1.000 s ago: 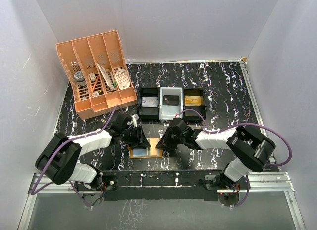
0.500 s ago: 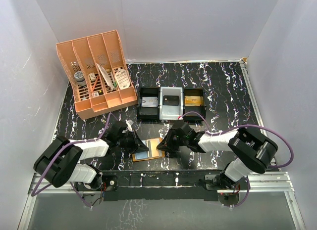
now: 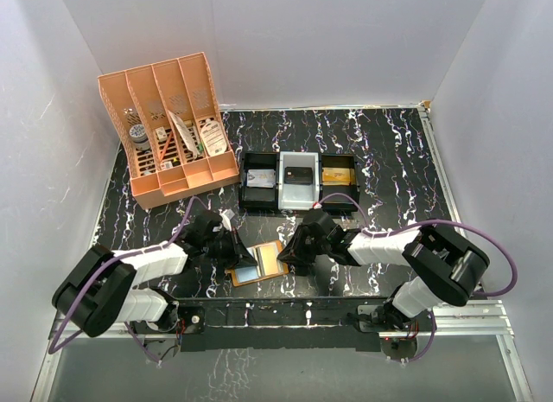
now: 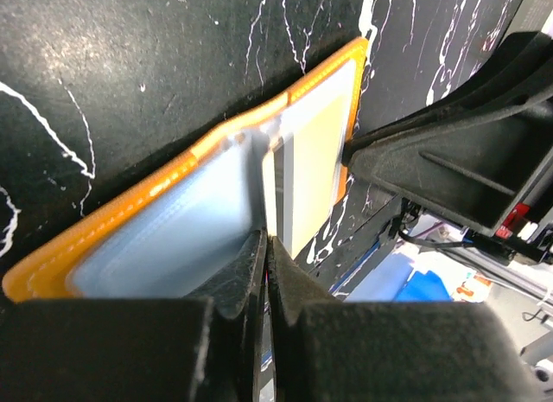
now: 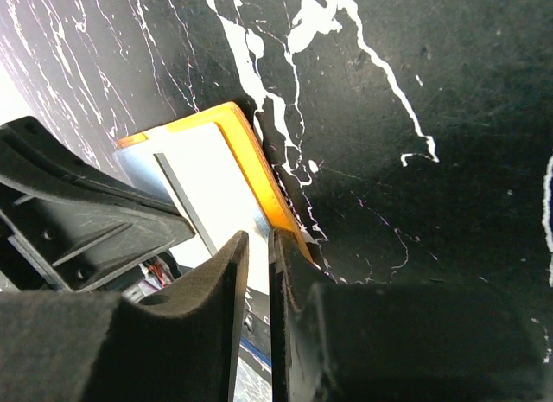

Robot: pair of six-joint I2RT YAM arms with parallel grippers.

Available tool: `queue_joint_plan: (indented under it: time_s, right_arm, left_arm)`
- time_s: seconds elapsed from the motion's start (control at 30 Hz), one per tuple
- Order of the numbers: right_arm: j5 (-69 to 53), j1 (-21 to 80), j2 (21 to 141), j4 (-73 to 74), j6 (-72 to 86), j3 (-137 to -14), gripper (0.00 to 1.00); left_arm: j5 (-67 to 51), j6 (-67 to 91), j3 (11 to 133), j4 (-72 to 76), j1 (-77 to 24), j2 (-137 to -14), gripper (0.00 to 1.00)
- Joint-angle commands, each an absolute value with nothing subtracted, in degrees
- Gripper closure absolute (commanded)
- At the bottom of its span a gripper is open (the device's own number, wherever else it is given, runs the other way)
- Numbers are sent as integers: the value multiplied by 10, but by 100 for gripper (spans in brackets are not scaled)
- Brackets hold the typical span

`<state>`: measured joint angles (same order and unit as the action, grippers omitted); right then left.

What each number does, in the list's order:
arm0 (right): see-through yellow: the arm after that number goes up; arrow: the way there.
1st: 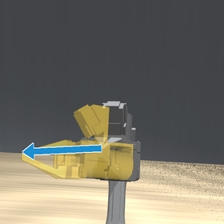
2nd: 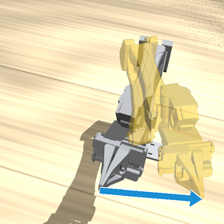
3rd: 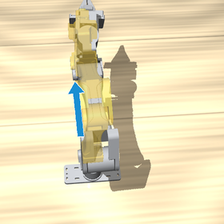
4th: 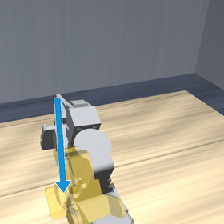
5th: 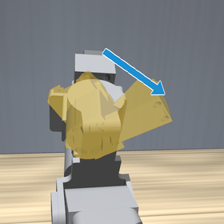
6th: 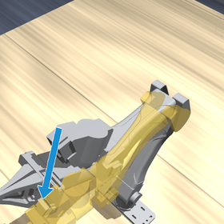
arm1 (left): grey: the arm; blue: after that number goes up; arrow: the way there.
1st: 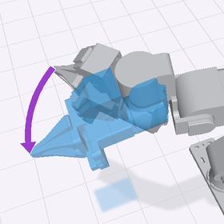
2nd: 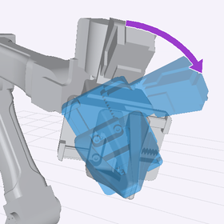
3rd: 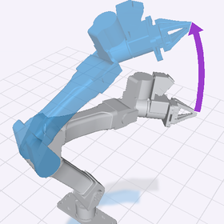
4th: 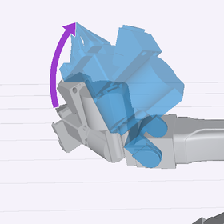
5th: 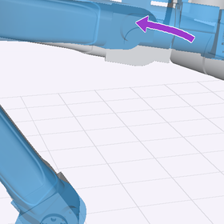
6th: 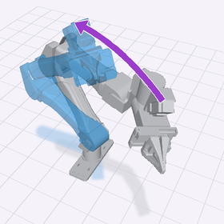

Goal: Take the credit cards out of the card holder

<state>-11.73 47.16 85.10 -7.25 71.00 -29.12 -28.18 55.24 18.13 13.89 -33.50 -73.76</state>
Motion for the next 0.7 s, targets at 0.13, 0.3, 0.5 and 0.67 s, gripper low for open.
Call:
queue_joint_plan:
  time_s: [0.13,0.3,0.5,0.67]
  right_arm:
    - [-125,468,832,-56,643,-309,84]
    - [-122,467,792,-46,615,-329,82]
    - [-171,468,818,-74,605,-354,83]
    - [-174,467,891,-65,593,-367,86]
  left_arm:
    - [-282,500,197,73,-331,-691,100]
    - [-265,494,209,38,-331,-674,100]
    - [-277,522,199,65,-330,-666,89]
    - [-290,520,215,76,-329,-674,72]
